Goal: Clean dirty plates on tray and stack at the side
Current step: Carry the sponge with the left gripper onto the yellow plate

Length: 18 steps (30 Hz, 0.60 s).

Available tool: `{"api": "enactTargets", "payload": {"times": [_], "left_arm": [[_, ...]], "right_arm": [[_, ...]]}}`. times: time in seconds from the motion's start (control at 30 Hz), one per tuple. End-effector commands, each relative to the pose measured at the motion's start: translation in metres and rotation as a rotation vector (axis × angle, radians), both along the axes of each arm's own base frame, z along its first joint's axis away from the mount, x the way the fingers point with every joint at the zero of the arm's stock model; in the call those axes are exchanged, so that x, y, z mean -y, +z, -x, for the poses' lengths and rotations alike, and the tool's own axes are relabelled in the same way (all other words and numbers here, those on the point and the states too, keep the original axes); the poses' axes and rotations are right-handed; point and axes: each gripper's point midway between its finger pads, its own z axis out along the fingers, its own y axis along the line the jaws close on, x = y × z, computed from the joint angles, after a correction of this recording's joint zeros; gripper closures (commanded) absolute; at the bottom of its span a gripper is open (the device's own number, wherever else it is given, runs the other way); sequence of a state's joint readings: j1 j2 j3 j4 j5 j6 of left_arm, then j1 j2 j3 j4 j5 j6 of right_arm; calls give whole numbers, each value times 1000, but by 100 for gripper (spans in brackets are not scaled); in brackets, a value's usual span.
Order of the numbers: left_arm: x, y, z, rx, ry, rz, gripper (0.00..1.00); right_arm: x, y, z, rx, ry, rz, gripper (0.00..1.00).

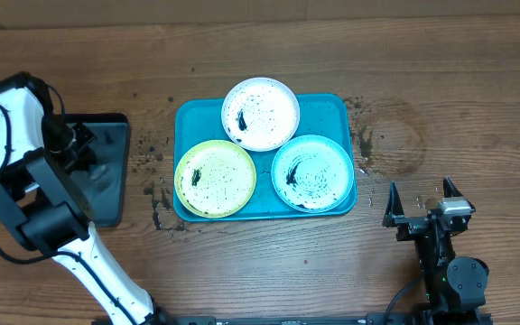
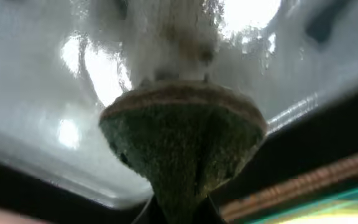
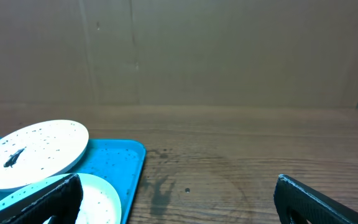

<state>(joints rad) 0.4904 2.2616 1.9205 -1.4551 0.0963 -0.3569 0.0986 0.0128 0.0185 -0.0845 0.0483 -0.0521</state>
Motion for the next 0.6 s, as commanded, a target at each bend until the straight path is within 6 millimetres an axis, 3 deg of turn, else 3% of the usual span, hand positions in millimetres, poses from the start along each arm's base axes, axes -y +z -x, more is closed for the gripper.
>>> {"api": "enactTargets", "payload": {"times": [0.0,0.1,0.13,0.27,0.4,0.5,0.53,0.57], "left_arm": [[-6,66,-24,140,-19,-6,96],[10,104,-36,233,-92,29,96],[28,120,-46,318,-171,74,96],[67,139,-54,380,-286,108,96],[123,138,-53,354,-409,148,96],[175,124,-46,297,-561,194,96],[207,111,-37,246,-648,222,96],[222,103,-33,225,-685,231,96]], "right_arm": [[-1,-2,0,1,5,1,0],[-1,-2,0,1,5,1,0],[-1,-2,0,1,5,1,0],[-1,-2,0,2,5,1,0],[-1,-2,0,1,5,1,0],[-1,-2,0,1,5,1,0],[-1,-2,0,1,5,1,0],[-1,-2,0,1,5,1,0]]}}
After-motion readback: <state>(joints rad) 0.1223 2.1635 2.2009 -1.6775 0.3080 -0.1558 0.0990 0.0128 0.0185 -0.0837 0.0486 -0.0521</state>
